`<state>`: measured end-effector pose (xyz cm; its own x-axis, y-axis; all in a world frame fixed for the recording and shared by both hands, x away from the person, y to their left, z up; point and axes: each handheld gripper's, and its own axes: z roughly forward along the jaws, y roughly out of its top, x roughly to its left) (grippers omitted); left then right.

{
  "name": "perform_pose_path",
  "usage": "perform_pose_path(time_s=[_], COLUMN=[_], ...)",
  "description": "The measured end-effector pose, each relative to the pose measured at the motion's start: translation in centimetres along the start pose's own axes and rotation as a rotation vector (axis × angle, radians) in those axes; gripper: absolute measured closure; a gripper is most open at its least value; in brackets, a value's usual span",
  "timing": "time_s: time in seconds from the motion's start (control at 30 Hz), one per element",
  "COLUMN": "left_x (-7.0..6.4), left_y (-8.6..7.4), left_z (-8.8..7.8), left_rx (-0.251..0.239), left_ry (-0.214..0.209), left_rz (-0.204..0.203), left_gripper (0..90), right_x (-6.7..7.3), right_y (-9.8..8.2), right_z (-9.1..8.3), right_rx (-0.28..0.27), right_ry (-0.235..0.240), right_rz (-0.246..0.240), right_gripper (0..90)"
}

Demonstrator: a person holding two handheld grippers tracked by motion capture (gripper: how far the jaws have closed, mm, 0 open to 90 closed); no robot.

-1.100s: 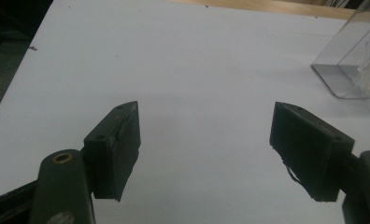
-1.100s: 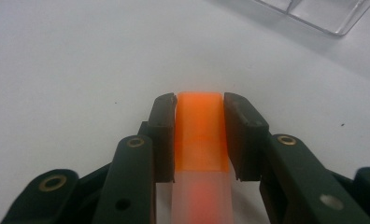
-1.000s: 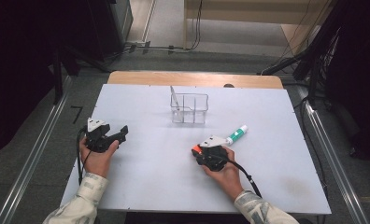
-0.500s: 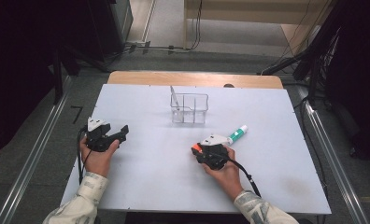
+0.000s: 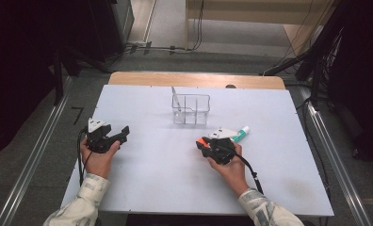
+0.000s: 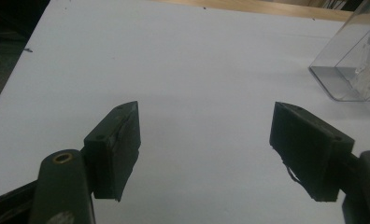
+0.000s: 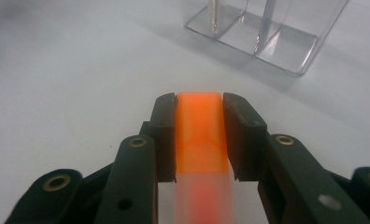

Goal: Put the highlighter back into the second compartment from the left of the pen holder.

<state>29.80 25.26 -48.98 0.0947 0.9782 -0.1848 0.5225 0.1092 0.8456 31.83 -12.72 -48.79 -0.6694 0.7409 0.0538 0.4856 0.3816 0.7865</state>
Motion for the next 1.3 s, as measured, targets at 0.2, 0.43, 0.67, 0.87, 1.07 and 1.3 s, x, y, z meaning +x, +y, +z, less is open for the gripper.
perform_pose_path(time_s=[0.2,0.43,0.67,0.87,1.07,1.3], left_x=[0.0,-0.1,-0.1,0.0,-0.1,0.0], left_y=[0.0,0.0,0.0,0.0,0.0,0.0], left_z=[0.0,0.1,0.0,0.1,0.2,0.2], left_rx=[0.001,0.0,-0.001,0.0,-0.002,0.001], left_ry=[0.0,0.0,-0.001,-0.002,-0.003,-0.003], left_rz=[0.003,0.001,0.0,-0.002,-0.001,-0.001], left_gripper=[25.2,25.2,25.2,25.2,25.2,25.2], right_x=[-0.3,-0.5,-1.0,-1.3,-1.7,-2.2], right_y=[0.6,1.7,3.5,4.7,6.2,8.3], right_z=[0.0,-0.2,-0.5,-0.4,-0.1,0.0], right_rx=[0.01,-0.008,-0.046,-0.059,-0.072,-0.094], right_ry=[0.015,0.018,0.01,-0.005,-0.011,-0.027], right_rz=[0.005,0.018,0.03,0.029,0.037,0.042], right_gripper=[65.1,65.1,65.1,65.1,65.1,65.1])
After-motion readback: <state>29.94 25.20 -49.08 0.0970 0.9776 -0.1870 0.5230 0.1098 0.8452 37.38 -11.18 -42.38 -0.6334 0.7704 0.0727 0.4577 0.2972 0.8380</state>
